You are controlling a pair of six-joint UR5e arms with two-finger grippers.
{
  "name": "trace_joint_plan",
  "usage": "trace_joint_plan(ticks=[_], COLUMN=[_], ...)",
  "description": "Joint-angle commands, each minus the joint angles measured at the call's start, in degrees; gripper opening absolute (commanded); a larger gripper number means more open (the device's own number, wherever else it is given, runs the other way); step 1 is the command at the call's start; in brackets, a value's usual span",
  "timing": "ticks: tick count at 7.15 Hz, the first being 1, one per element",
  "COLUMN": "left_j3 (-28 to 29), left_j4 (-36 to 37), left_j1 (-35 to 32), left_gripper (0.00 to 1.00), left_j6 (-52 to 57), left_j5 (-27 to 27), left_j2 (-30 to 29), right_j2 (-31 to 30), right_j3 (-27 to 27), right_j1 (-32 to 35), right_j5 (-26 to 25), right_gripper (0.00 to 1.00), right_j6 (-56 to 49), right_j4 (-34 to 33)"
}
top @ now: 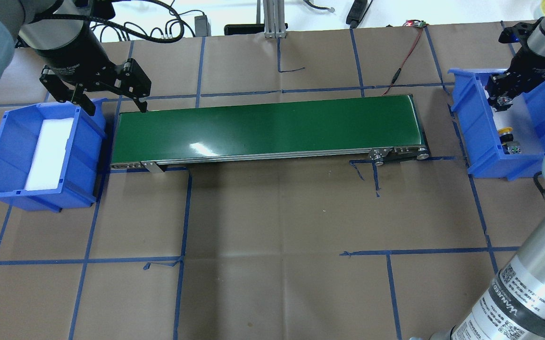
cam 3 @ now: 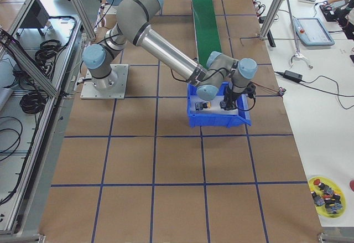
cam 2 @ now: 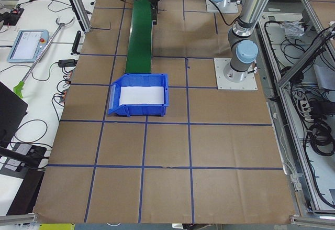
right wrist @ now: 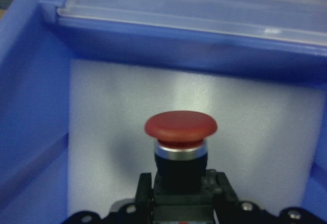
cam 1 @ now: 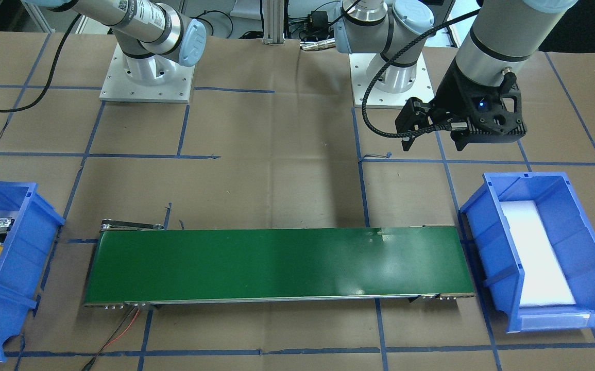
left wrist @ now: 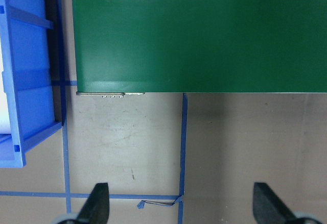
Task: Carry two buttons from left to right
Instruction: 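Lower the red button into the bin and open the right gripper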
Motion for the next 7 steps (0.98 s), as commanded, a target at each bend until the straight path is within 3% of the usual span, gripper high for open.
trace_joint_plan(ticks=[1,4,7], left_j3=[0.0,0.0,0.09], left_j4=[0.0,0.0,0.0], left_j1=[0.0,0.0,0.0], left_gripper=[1.0,1.0,1.0], left_j6=[0.0,0.0,0.0], left_j5=[0.0,0.0,0.0], left_j2=[0.08,0.0,0.0], right_j2=[-0.07,-3.21,-13.3], right_j3=[-0.28,-0.29,0.5], right_j1=[0.0,0.09,0.18], right_j5=[0.93,0.4,0.31], right_gripper=[0.96,0.96,1.0], right_j6=[0.03,0.12,-0.41], right_j4=[0.06,0.93,6.18])
